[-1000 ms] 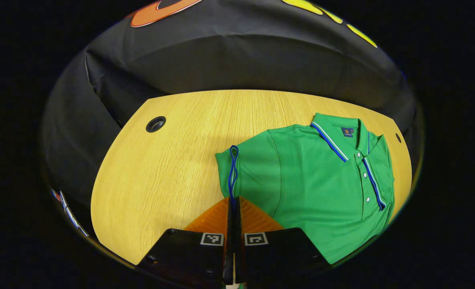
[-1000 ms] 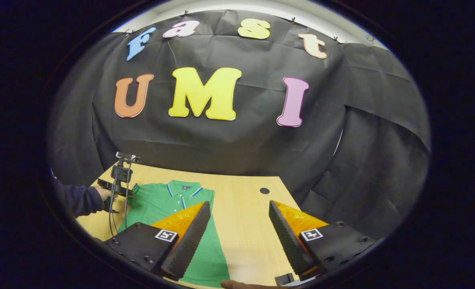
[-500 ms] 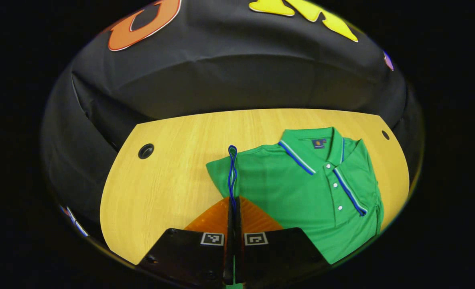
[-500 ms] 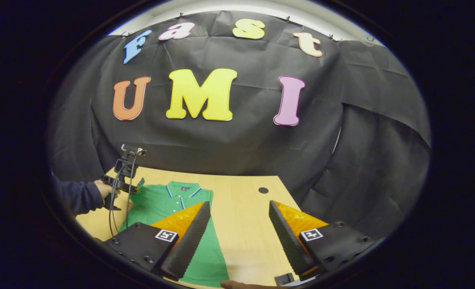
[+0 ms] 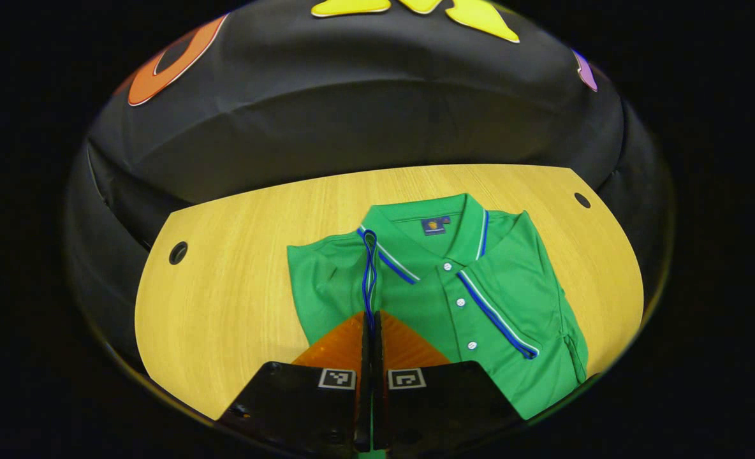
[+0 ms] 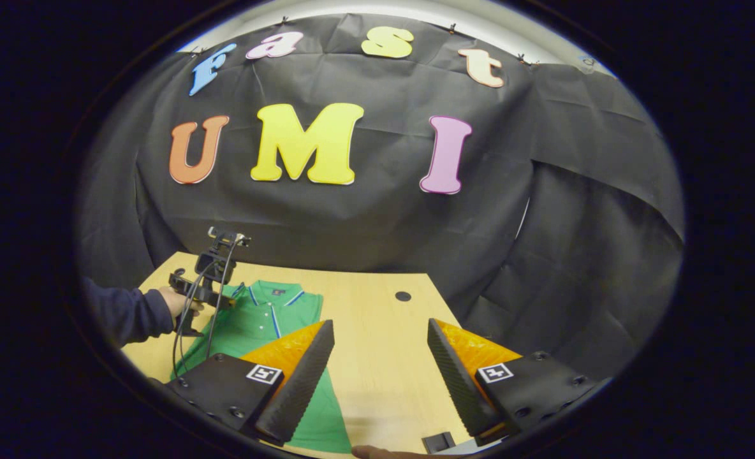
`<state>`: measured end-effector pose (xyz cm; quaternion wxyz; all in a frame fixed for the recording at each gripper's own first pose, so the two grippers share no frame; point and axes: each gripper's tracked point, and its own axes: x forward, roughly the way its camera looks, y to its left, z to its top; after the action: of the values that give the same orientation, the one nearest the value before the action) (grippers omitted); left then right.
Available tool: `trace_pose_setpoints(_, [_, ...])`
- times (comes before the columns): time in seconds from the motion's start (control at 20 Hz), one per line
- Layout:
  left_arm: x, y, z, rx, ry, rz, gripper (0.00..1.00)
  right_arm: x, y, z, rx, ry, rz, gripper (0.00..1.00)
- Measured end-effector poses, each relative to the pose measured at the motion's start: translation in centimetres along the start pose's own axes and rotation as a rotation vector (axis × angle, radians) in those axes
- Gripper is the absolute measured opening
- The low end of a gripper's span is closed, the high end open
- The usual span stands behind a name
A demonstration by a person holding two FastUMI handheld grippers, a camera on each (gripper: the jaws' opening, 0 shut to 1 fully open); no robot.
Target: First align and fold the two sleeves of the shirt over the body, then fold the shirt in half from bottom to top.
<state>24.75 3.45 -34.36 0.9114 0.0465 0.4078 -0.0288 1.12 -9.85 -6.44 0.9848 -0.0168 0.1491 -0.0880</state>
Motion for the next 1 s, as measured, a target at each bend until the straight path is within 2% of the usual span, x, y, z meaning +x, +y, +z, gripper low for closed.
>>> trace_pose_setpoints(0.05, [0.1, -0.8, -0.2, 0.007, 0.005, -0.007, 0.05, 0.2, -0.3, -0.3, 0.002, 0.008, -0.010, 0.93])
trace_pose_setpoints(0.3, [1.3, -3.4, -0.6, 0.057, 0.024, -0.021, 0.05, 0.6, -0.6, -1.2, 0.023, 0.045, -0.022, 0.95])
trace_pose_setpoints(0.55, [1.8, -4.0, -1.3, 0.000, 0.033, -0.057, 0.11, 1.2, -0.8, -1.7, 0.022, 0.059, -0.022, 0.93])
trace_pose_setpoints(0.6, [1.7, -4.1, -1.1, -0.018, 0.026, -0.075, 0.17, 1.3, -0.9, -1.7, 0.021, 0.062, -0.022, 0.95])
trace_pose_setpoints(0.7, [1.0, -4.6, -0.9, -0.053, 0.005, -0.113, 0.48, 1.4, -0.9, -1.7, 0.029, 0.063, -0.021, 0.93])
trace_pose_setpoints(0.8, [0.0, -4.3, -0.9, -0.074, 0.000, -0.117, 0.57, 1.5, -0.7, -1.6, 0.037, 0.063, -0.017, 0.95])
trace_pose_setpoints(0.85, [-0.7, -4.0, -0.7, -0.087, -0.006, -0.118, 0.76, 1.4, -0.5, -1.5, 0.040, 0.062, -0.012, 0.95])
trace_pose_setpoints(0.9, [-1.5, -3.8, -0.3, -0.103, -0.023, -0.120, 0.66, 1.2, -0.4, -1.4, 0.040, 0.059, -0.011, 0.95])
trace_pose_setpoints(1.0, [-4.0, -3.1, 0.7, -0.117, -0.072, -0.124, 0.70, 0.8, 0.2, -0.8, 0.046, 0.043, 0.010, 0.93])
